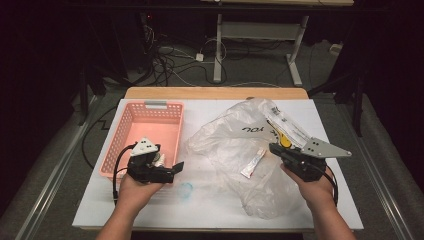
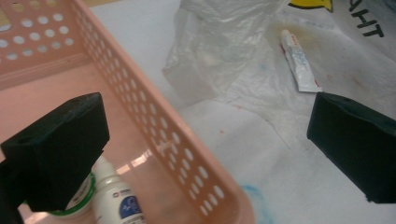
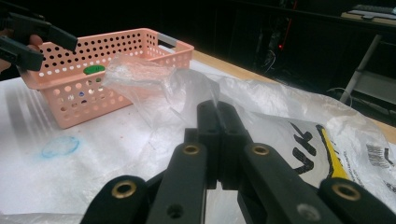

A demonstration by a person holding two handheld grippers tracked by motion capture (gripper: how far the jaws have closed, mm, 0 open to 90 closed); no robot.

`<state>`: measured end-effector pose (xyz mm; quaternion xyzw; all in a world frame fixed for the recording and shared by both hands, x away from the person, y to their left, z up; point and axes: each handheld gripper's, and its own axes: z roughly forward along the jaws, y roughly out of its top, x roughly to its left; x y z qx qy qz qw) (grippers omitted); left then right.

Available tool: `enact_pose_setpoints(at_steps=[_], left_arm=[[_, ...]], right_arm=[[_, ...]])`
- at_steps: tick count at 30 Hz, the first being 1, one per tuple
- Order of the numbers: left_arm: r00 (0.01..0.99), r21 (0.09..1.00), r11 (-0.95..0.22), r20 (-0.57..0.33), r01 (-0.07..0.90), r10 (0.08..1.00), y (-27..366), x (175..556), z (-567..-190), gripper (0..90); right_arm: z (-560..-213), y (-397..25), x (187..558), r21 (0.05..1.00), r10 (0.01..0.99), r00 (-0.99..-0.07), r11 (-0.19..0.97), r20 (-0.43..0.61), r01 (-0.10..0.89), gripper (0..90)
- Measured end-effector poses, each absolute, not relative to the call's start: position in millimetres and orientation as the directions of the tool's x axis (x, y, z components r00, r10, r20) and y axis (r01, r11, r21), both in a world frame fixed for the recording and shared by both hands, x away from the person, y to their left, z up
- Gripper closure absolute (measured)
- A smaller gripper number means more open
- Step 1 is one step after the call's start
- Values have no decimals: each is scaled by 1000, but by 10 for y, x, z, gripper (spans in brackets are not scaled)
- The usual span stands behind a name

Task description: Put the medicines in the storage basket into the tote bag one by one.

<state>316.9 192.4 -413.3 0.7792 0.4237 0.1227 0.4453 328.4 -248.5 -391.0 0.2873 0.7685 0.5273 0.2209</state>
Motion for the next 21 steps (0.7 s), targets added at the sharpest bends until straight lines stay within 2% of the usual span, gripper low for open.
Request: enact_pose_setpoints(at_steps=[21], left_arm=[[477,786,-174,-169,593,863,2508,3237,-4160,0]], right_arm=[[-3925,-2500,3289,935,676,-736,284,-37,214,900]])
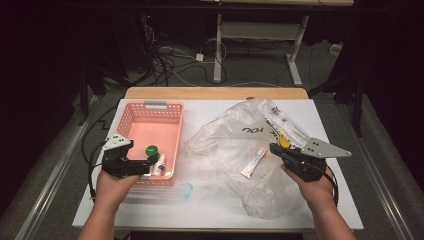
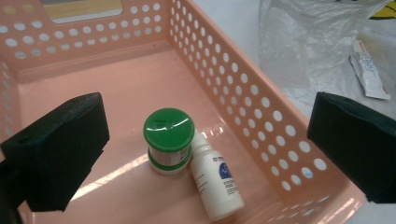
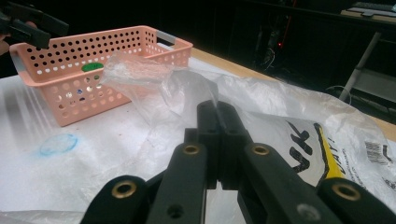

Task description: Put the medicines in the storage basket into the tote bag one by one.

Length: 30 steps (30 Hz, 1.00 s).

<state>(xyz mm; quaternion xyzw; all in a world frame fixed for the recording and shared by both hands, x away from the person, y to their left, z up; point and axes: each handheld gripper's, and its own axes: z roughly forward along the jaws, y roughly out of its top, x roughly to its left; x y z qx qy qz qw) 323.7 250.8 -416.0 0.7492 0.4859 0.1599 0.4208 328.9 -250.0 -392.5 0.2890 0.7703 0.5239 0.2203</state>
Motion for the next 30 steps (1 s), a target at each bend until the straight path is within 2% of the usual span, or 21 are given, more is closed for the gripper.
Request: enact_pose_setpoints(at_steps=[16,22,28,30], left_arm=[[467,783,-151,-193,603,863,2513,3303,-4168,0],[478,784,-164,-185,598,859,2410,3463,-4106,0],[483,736,-203,-188,645,855,2393,3697,-4132,0],[484,725,-228,-164,650,860,2416,3754,-4129,8]], right_arm=[[-3922,-2507,3297,936,680,-733,273,-26,220,900],[-3900,-2522,3302,940,681,-731,265,-25,215,900],[-3912,-2522,3305,938,681,-732,268,-24,219,900],[-3914,-2522,3305,938,683,-730,266,-22,221,900]])
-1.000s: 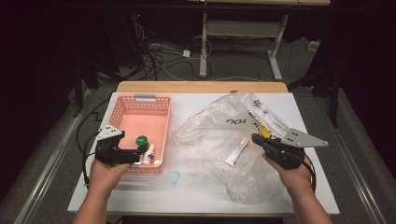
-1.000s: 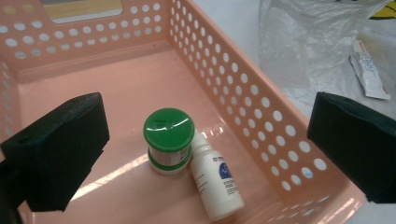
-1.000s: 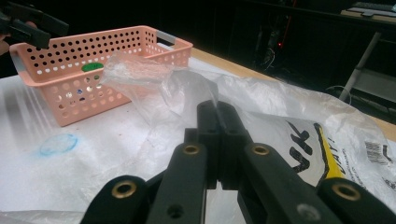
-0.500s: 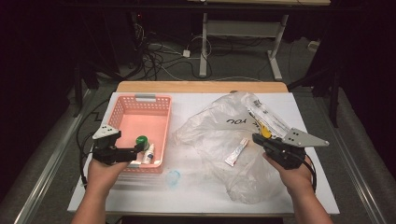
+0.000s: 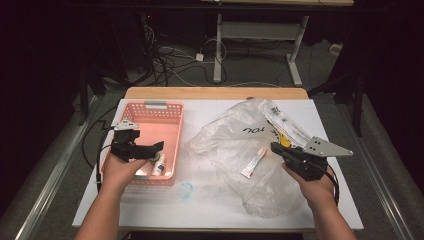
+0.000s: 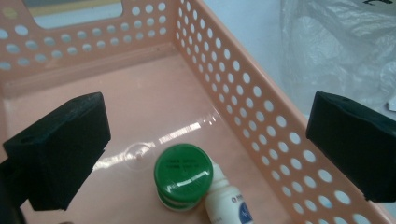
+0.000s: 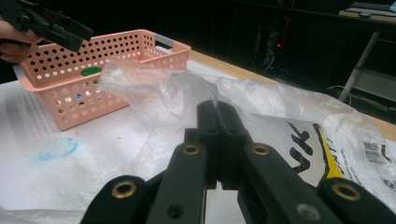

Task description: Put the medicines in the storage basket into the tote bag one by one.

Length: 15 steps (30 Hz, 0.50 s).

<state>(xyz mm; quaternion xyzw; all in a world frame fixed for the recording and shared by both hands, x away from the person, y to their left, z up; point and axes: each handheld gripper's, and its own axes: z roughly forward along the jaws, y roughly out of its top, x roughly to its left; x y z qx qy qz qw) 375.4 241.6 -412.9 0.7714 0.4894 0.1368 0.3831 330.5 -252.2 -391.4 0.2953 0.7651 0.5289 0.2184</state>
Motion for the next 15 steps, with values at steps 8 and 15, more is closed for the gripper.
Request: enact_pose_setpoints(at_steps=[8,15], left_arm=[[454,672,-225,-184,705,872,2516,3899,-4179,65],[474,596,-268,-219,757,853,2477,3995,-4193,147]], right_arm=[[-3919,-2513,3309,936,682,-731,271,-22,224,900],[-3917,-2515,3303,937,681,-732,271,-23,222,900]])
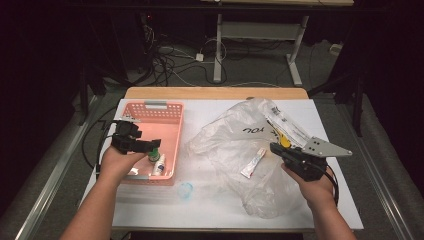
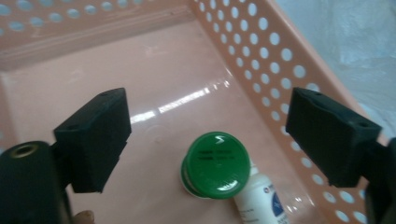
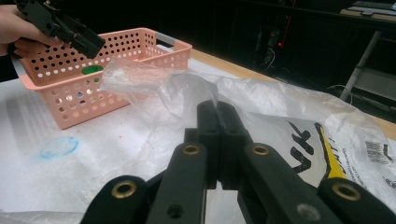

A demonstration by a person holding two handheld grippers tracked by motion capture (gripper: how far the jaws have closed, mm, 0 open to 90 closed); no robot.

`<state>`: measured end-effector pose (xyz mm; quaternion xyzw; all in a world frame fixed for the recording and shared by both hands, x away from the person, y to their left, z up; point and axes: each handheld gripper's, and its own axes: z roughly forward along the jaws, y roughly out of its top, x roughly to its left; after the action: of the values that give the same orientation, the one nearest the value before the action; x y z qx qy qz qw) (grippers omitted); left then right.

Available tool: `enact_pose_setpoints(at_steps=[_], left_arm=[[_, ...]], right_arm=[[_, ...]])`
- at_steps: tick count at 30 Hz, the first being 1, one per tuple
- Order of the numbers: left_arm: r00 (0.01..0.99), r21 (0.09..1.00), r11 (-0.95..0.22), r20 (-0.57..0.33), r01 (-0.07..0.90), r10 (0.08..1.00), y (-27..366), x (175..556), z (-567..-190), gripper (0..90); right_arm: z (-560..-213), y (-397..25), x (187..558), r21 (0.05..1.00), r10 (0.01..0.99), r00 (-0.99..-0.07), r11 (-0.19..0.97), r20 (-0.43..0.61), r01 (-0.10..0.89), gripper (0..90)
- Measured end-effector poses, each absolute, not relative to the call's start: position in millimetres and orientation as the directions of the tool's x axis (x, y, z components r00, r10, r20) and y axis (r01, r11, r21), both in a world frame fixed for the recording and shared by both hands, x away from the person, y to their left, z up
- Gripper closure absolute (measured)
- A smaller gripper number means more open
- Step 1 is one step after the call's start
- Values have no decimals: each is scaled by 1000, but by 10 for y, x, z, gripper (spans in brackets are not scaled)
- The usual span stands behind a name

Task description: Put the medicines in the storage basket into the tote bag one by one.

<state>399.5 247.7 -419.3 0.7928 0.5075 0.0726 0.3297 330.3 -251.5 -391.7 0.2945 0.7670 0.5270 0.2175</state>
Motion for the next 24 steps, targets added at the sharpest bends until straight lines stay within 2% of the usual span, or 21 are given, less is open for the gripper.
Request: enact_pose_setpoints(at_steps=[8,14,19,24], left_arm=[[477,425,-372,-174,825,861,2365,4038,-4293,209],[502,344,-436,-132,832,855,2265,4097,-4345,325],[516,320,-460,-117,828,848,2223,4121,-4363,446],[526,307,-475,-109,825,843,2203,4120,-4373,494]], right_arm=[[-3902,-2529,3290,938,683,-730,268,-23,221,900],[-3898,-2518,3285,938,682,-731,268,-24,219,900],[-3905,-2527,3295,938,683,-730,267,-23,221,900],[-3921,-2521,3298,937,681,-732,265,-16,227,900]])
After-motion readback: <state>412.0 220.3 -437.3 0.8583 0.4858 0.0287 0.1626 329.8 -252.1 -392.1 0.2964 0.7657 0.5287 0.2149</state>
